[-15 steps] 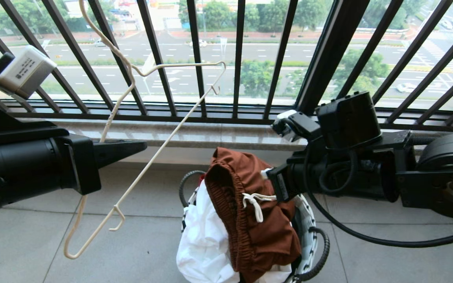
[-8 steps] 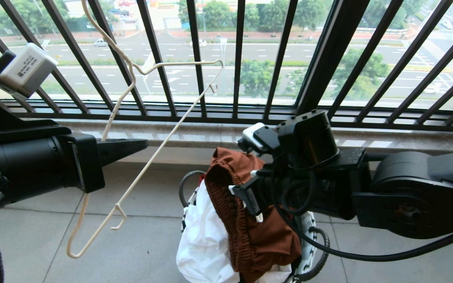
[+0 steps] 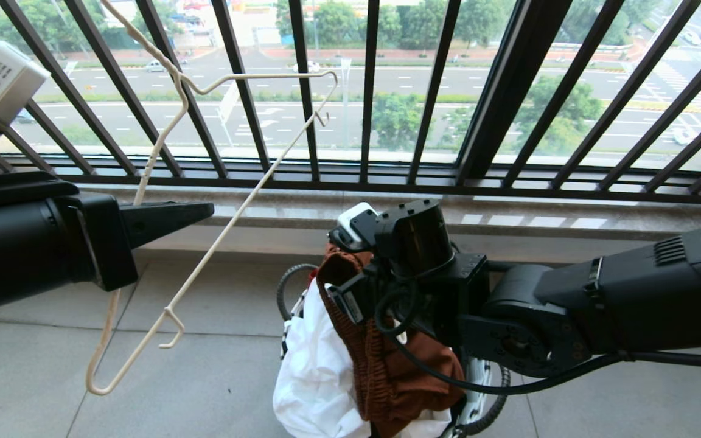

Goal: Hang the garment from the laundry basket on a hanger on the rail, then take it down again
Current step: Pick up clothes from the basket

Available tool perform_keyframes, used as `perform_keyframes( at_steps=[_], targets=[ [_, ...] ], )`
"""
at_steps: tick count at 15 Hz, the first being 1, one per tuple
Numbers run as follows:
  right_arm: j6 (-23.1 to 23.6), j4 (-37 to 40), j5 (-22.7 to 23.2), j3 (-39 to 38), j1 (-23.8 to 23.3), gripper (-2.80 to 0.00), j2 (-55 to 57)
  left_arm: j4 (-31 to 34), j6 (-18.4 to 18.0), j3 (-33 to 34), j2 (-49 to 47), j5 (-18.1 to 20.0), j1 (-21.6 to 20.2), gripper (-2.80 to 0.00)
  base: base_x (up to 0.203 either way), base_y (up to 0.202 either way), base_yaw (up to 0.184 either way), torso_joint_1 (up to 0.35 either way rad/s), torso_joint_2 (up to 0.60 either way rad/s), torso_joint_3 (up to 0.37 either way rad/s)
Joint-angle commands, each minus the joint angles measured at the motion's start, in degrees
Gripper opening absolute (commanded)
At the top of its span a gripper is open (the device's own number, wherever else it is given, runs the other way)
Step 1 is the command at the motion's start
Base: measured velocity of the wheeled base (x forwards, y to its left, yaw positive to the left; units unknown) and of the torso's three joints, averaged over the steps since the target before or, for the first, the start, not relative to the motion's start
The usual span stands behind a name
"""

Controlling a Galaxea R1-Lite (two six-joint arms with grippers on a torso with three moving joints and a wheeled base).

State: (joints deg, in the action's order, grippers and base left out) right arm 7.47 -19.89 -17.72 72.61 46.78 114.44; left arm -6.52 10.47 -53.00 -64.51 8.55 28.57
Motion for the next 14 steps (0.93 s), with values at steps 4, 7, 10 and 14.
perform_keyframes(
  at_steps=[4, 7, 10, 14],
  targets=[
    [1.6, -2.9, -0.9, 0.9, -2.3, 0.00, 2.8, -0.1, 0.0, -0.1, 2.0, 0.2, 0.0, -2.80, 0.000, 0.000, 0.000, 0.000, 0.00, 0.000],
    [2.7, -3.4, -0.9, 1.9, -4.2, 0.00, 3.6, -0.1, 0.0, -0.1, 2.2, 0.2, 0.0, -2.80, 0.000, 0.000, 0.000, 0.000, 0.00, 0.000],
    [2.6, -3.4, -1.4, 3.4, -5.4, -2.80, 5.3, -0.1, 0.0, -0.1, 2.5, 0.4, 0.1, -2.80, 0.000, 0.000, 0.000, 0.000, 0.00, 0.000],
    [2.4, -3.4, -1.8, 3.8, -5.6, -2.80, 4.9, 0.0, -0.1, 0.0, 2.5, 0.6, 0.6, -2.80, 0.000, 0.000, 0.000, 0.000, 0.00, 0.000]
  ],
)
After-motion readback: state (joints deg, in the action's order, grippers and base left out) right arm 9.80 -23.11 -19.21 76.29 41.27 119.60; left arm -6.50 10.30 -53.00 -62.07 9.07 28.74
